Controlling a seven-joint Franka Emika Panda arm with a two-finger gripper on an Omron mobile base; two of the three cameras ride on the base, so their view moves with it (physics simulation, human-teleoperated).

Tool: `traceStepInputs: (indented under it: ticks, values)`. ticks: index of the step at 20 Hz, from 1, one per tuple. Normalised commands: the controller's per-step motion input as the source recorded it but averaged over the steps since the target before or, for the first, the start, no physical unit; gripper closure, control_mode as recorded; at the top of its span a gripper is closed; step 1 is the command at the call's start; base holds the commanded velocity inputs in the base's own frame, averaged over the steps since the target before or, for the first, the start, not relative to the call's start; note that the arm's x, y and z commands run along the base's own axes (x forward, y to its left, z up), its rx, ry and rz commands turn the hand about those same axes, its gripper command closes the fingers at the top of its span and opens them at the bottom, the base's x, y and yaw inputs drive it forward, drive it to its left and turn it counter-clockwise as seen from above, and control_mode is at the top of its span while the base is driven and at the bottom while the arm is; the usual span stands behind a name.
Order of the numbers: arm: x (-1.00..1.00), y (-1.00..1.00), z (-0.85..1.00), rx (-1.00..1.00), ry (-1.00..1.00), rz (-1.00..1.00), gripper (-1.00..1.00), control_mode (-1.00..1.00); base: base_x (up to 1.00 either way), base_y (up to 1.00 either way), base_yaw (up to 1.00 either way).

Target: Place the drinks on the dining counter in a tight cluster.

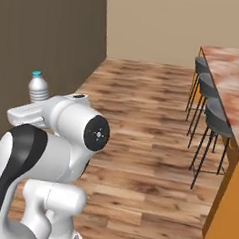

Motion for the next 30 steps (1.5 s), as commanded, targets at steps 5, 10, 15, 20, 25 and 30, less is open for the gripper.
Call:
traceStepInputs:
  ticks: [5, 10, 15, 20, 25, 30]
  values:
    - [0.0, 0.0, 0.0, 0.0, 0.0, 0.0, 1.0, 1.0, 1.0, 0.68, -0.39]
    - [0.0, 0.0, 0.0, 0.0, 0.0, 0.0, 1.0, 1.0, 0.46, 0.3, -0.81]
    - [0.0, 0.0, 0.0, 0.0, 0.0, 0.0, 1.0, 1.0, 0.06, 0.16, -0.95]
    - [0.0, 0.0, 0.0, 0.0, 0.0, 0.0, 1.0, 1.0, 0.47, 0.43, -0.86]
    - [0.0, 0.0, 0.0, 0.0, 0.0, 0.0, 1.0, 1.0, 1.0, 0.98, -0.55]
    - [0.0, 0.0, 0.0, 0.0, 0.0, 0.0, 1.0, 1.0, 1.0, 1.0, -0.53]
